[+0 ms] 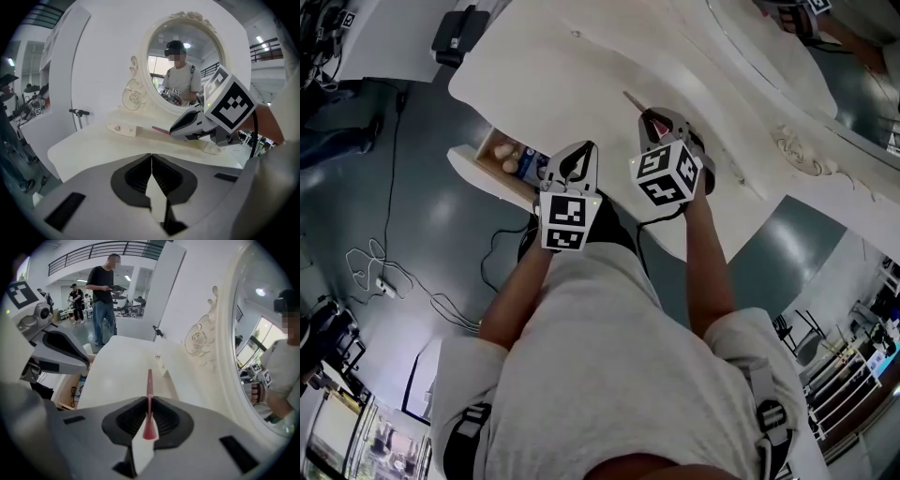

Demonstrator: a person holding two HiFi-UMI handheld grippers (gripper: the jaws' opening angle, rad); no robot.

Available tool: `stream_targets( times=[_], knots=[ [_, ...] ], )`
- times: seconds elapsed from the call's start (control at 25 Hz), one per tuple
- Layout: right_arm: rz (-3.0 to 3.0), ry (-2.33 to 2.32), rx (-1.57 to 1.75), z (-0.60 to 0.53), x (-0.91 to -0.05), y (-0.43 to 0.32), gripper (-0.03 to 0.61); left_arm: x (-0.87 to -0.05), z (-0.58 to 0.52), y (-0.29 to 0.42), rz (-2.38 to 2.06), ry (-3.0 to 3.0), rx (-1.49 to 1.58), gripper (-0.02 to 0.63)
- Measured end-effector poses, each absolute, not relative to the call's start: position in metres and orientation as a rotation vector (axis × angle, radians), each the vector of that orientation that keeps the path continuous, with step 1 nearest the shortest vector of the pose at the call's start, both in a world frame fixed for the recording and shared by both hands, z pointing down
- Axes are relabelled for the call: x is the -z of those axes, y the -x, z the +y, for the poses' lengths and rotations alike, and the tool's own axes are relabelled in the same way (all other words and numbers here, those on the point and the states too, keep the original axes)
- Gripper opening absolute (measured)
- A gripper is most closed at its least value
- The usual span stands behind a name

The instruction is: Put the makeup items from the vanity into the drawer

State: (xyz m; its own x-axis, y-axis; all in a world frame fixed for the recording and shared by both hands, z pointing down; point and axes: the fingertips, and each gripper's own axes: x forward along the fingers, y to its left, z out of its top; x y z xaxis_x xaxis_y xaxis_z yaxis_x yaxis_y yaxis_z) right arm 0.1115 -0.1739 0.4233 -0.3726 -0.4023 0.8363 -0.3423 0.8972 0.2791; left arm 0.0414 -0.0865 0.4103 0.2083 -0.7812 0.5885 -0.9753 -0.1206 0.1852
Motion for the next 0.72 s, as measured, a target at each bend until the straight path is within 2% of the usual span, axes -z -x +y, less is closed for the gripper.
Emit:
stream_targets(
  times=[0.72],
  knots=[
    [-2.137,-0.351,0.110,-0.109,-0.419,-0.028,0.054,-0.412,-0.041,0.015,-1.760,-1.815,-0.405,0.008]
  ],
)
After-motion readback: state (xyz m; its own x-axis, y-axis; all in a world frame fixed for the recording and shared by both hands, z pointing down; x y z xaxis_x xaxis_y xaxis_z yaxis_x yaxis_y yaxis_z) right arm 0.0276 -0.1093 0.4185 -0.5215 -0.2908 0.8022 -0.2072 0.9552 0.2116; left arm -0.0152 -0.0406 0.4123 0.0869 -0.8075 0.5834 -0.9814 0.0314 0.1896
